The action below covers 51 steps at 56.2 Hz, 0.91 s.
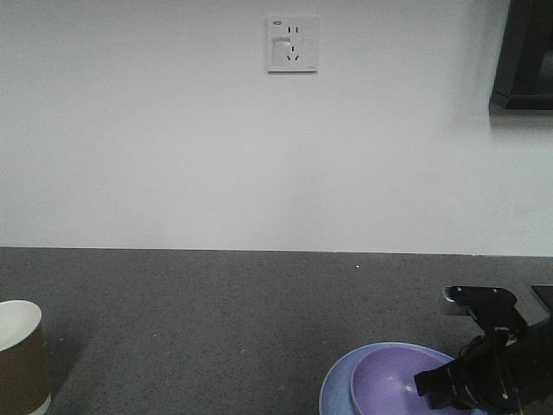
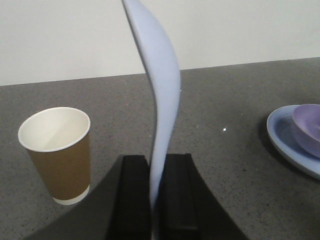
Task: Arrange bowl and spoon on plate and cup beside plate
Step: 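Move the held spoon over the bowl with the left gripper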
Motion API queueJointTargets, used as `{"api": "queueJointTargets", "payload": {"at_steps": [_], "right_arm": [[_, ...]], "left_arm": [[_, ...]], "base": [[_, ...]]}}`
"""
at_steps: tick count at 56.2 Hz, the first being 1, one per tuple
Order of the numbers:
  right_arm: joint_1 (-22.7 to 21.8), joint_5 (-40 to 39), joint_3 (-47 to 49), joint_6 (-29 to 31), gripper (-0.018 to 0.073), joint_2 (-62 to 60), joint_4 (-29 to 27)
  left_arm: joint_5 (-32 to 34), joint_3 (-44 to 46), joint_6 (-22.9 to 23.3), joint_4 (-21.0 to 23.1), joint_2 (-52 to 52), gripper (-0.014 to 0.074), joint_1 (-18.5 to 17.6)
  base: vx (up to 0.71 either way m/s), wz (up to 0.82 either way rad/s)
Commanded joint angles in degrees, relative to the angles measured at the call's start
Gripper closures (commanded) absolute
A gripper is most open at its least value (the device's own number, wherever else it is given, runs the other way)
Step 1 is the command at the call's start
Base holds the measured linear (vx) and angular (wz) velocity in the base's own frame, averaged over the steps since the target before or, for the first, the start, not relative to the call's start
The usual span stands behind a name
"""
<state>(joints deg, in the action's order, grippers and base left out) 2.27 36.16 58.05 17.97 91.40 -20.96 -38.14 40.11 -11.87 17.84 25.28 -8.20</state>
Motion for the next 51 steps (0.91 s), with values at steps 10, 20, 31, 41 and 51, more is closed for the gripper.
{"api": "queueJointTargets", "payload": {"at_steps": [10,20,31,41,51], "right_arm": [[0.17,-2.20,1.74,0.60,-0.0099,-5.20,-0.43],[0.17,-1.58,1.74,0.60,-0.0126,-12.98,0.06],[0.17,2.31,1.74,-0.20,-0.0090,-24.97,-0.36],[0.17,3.64,1.74,-0.15,-0.0057,-34.80,-0.11],[0.17,3.73,1.74,-0.08,-0.0033,-41.87,0.46]], "left_arm": [[3.49,1.40,0.55,1.16,0.59,0.0596,-0.21],[2.94,1.93,0.55,1.21,0.67,0.0596,-0.21],[-2.85,9.23,-5.03,0.17,7.78,0.0596,-0.21],[-10.64,22.04,-12.48,2.83,22.54,0.0596,-0.21],[-17.45,33.89,-15.98,9.28,39.32,0.0596,-3.13]], "base": [[0.00,0.00],[0.00,0.00],[0.00,0.00],[0.00,0.00],[0.00,0.00]]}}
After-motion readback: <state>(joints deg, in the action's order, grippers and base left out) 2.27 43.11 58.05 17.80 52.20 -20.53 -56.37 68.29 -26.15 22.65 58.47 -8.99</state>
